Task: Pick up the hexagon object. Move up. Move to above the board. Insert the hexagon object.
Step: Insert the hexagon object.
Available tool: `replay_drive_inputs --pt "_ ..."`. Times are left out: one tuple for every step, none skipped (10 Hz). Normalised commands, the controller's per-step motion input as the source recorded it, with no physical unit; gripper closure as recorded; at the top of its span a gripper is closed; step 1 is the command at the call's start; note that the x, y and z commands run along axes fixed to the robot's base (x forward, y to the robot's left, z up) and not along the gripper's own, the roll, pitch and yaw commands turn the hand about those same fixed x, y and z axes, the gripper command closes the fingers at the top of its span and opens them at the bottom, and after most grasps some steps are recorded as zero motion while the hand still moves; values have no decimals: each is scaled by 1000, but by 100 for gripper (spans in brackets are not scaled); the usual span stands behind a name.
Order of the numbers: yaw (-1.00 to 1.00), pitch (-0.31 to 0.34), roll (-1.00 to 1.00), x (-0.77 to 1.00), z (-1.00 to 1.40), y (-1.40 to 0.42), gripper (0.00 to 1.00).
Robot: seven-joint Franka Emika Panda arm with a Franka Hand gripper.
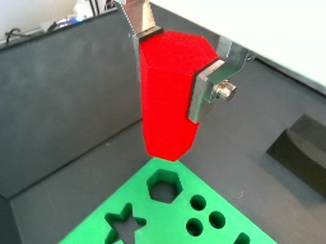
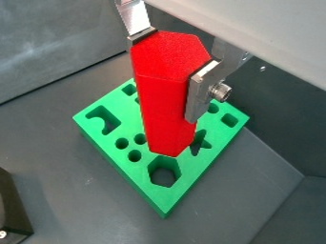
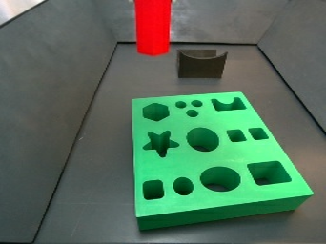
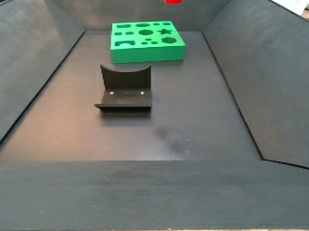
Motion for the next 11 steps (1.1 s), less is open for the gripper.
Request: replay_drive_inputs --pt "223 -83 107 37 -491 0 100" --pt "214 -99 123 20 -500 0 100" --pt "220 -99 136 0 -477 0 100" --pt "31 -77 51 146 -414 -137 100" --pt "0 -20 0 0 -20 -17 100" --pt "17 0 31 0 -86 0 100" --pt "69 -70 176 0 -486 0 100" --pt "66 -107 177 0 -551 -6 100" --pt "77 -90 163 0 -466 -6 100" --pt "114 -104 66 43 -323 -66 100" --pt "180 -110 34 117 -294 -149 100"
